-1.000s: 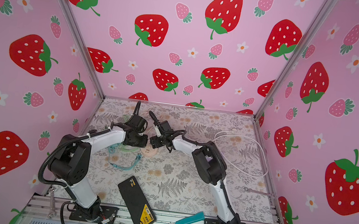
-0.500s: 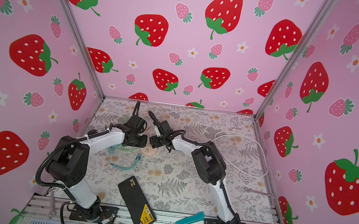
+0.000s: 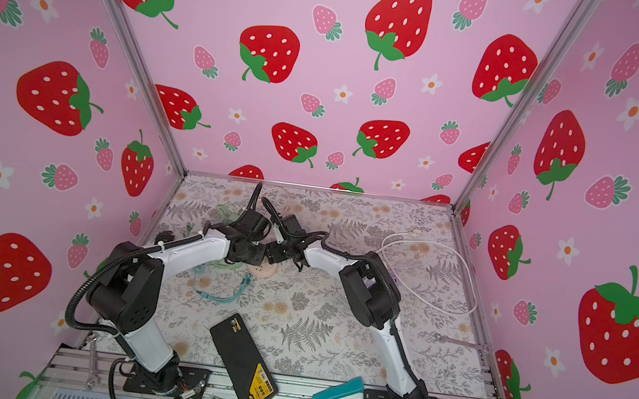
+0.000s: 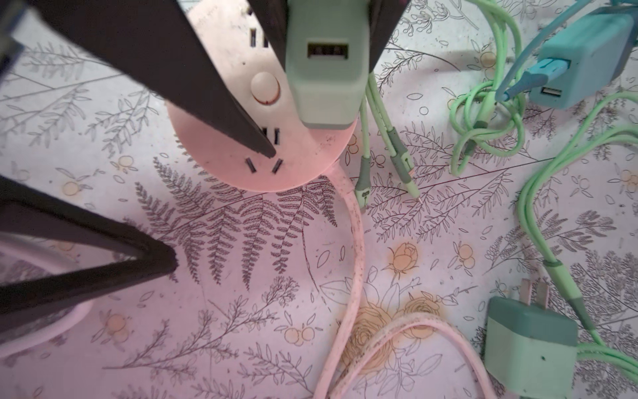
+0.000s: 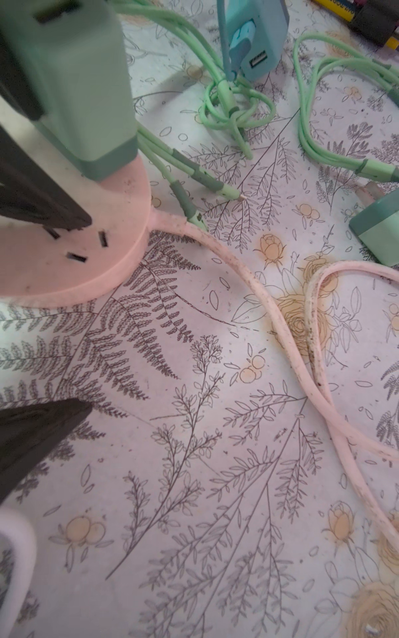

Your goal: Pull the plug off the socket

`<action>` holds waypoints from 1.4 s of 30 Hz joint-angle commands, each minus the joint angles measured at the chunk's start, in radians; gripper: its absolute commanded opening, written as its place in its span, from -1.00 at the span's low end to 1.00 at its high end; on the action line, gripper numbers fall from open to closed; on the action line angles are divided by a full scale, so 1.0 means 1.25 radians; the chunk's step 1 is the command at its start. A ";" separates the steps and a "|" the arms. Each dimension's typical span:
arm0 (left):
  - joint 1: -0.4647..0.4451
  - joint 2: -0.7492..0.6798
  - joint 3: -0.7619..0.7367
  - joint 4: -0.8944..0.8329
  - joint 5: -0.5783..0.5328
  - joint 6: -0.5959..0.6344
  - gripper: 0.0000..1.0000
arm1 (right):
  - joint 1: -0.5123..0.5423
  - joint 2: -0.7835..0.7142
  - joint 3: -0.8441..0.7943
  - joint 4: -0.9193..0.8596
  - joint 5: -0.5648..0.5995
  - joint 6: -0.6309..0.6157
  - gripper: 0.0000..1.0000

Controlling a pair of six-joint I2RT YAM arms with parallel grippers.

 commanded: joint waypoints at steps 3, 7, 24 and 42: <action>-0.009 -0.016 0.065 -0.023 -0.101 0.021 -0.79 | -0.011 0.137 -0.072 -0.266 0.132 -0.048 0.57; -0.005 -0.013 0.069 -0.023 -0.068 0.005 -0.79 | -0.009 0.140 -0.070 -0.270 0.132 -0.048 0.57; 0.080 -0.024 0.060 -0.018 0.151 -0.109 -0.79 | -0.007 0.139 -0.067 -0.275 0.144 -0.050 0.57; -0.038 0.005 0.110 -0.057 -0.119 -0.021 -0.80 | -0.005 0.153 -0.059 -0.284 0.145 -0.053 0.57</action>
